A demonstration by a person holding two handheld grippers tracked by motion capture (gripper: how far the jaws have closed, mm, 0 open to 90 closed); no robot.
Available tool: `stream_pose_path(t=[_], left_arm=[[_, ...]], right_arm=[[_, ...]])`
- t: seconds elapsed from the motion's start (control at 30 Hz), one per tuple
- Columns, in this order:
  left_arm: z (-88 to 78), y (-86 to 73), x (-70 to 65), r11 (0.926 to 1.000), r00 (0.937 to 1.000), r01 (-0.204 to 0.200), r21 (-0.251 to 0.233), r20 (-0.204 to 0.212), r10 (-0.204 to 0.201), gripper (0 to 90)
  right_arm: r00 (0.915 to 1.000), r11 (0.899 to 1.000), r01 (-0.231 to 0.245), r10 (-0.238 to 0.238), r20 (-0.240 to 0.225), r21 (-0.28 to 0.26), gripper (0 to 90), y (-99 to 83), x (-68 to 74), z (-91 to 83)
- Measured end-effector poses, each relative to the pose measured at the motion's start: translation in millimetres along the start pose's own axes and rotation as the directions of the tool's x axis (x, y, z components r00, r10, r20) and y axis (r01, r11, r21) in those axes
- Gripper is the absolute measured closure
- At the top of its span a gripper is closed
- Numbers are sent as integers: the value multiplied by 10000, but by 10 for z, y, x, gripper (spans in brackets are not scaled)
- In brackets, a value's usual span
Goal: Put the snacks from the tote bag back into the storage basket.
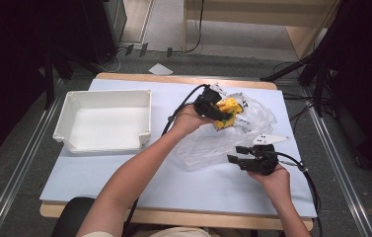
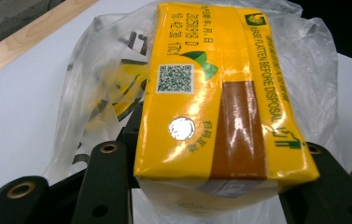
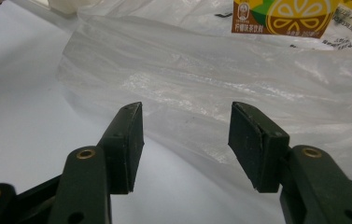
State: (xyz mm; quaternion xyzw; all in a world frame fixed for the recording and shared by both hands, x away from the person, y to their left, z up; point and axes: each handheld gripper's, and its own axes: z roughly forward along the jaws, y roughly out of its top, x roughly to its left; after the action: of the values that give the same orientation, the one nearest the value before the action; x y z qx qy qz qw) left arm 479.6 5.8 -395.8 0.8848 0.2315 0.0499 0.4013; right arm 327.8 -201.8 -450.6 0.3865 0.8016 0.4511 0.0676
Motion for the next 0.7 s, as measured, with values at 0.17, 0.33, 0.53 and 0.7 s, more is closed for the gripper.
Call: stream_pose_path(t=[0.17, 0.33, 0.53, 0.7], left_arm=[[-116, 1, -31, 10000, 10000, -57, 2, 66, 57, 530], [-244, -12, -63, 9995, 9995, -302, 22, 118, 302, 530], [-406, -63, -96, 9998, 9993, -214, -64, 307, 215, 530], [-484, -119, -110, 9999, 9992, -135, 15, 380, 135, 529]], right_arm=[[10000, 10000, 62, -62, -29, 7, 466, -3, 7, 3], [10000, 10000, 21, -21, -29, -66, 465, 1, 24, -10], [9999, 9995, -119, 118, -39, -288, 464, 18, 36, -39], [10000, 9998, -45, 45, 40, -170, 464, 9, 46, -4]])
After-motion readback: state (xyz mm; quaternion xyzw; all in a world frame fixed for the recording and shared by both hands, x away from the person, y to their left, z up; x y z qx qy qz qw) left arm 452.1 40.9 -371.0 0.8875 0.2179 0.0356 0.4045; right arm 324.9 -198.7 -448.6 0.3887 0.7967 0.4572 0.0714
